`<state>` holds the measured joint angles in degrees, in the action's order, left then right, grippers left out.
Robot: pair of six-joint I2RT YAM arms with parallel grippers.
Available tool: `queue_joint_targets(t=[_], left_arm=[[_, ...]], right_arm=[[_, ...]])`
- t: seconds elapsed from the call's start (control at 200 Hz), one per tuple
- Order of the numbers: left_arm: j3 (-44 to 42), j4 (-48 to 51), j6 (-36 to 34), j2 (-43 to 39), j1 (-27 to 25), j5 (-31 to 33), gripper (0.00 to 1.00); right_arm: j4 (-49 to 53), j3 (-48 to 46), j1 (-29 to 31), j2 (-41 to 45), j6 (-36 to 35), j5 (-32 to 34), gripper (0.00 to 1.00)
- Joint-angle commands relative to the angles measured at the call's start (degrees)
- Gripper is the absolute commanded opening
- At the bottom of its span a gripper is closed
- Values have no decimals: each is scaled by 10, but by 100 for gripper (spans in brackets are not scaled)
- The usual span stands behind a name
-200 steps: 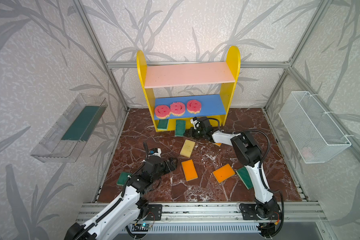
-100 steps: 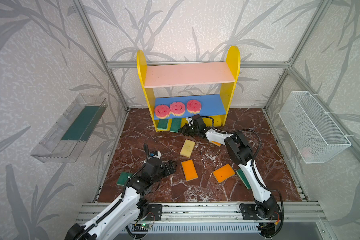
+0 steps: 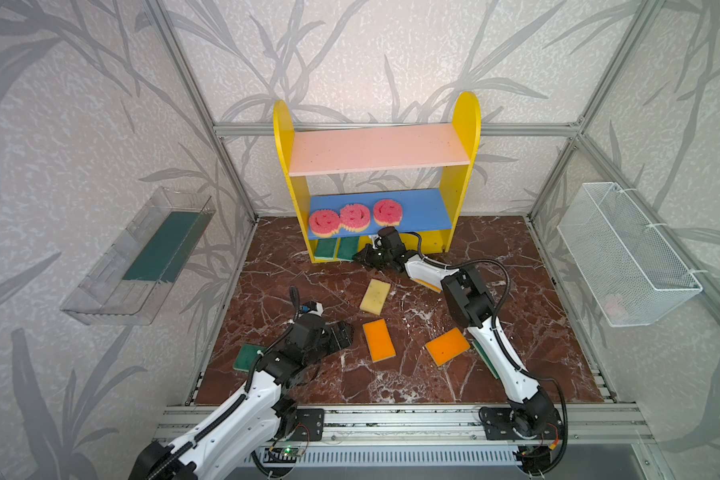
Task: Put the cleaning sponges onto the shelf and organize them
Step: 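Carry the sponge to the shelf base with the right gripper while the left draws back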
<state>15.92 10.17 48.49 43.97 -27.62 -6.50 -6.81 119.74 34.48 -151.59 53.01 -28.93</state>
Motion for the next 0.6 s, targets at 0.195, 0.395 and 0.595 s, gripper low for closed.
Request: queue_joint_targets(t=[0.195,0.395,0.595], left_arm=[[30,9,-13,20,4,1,99],[31,4,-13,28,4,2,99],[30,-1,-12,34,4,3,99]], right_arm=[[81,107,-1,-53,-23,-3,5],[118,124,-2,-56,-37,13,6],[112,106,-2,-41,-40,18,5]])
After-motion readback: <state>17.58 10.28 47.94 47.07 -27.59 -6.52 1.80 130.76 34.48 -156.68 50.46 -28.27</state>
